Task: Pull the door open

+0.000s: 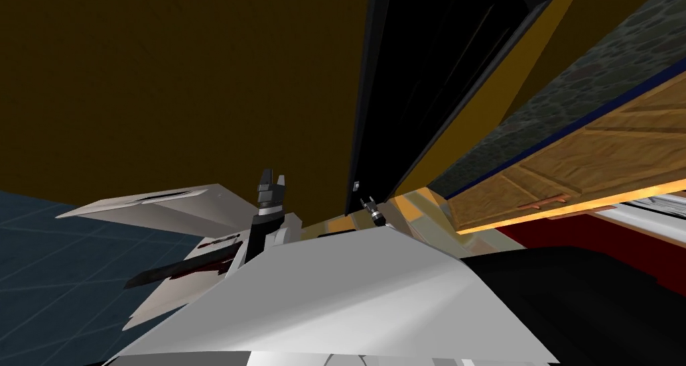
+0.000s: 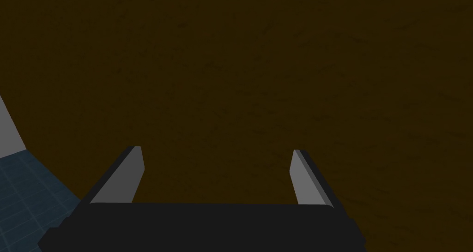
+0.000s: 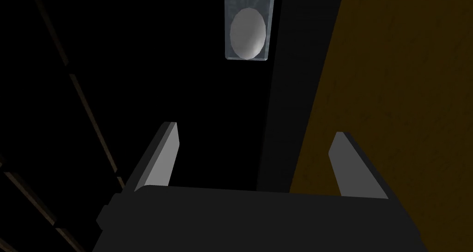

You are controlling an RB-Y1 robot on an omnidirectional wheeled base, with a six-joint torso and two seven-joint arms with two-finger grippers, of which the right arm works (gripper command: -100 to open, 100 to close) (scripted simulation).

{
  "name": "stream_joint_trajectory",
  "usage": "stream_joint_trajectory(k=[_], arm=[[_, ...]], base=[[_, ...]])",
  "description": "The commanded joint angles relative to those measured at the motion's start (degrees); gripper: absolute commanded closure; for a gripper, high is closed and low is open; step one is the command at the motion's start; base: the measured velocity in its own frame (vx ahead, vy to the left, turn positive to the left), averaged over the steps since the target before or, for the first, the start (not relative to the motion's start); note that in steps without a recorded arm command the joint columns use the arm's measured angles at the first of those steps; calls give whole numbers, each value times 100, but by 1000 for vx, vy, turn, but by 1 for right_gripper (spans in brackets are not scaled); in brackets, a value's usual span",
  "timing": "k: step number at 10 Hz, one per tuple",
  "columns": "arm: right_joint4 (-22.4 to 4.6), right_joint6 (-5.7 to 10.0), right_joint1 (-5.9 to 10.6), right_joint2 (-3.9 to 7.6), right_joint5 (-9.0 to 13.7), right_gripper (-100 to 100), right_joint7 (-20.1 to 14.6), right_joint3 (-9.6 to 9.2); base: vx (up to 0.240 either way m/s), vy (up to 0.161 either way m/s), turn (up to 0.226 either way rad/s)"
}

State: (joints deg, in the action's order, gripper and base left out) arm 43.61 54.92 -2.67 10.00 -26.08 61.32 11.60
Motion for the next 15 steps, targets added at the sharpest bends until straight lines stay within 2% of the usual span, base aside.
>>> stream_joint_trajectory(k=[1, 2, 8, 9, 12, 13, 14, 15], arm=[[-158, 45, 59, 6, -25, -100, 113, 23], [-118, 35, 47, 6, -13, -100, 68, 17], [-540, 434, -109, 322, 269, -100, 43, 415], [-540, 434, -109, 322, 269, -100, 43, 415], [-726, 612, -184, 466, 399, -100, 24, 597], [-737, 623, -188, 475, 407, -100, 23, 609], [-637, 576, -318, 419, 360, -100, -5, 545], [-637, 576, -318, 419, 360, 100, -5, 545]], base=[[80, -1, -3], [38, -1, 1], [174, 69, 159], [143, 51, 46], [154, 7, 109], [109, 12, 38], [12, 11, -18], [-23, 6, 0]])
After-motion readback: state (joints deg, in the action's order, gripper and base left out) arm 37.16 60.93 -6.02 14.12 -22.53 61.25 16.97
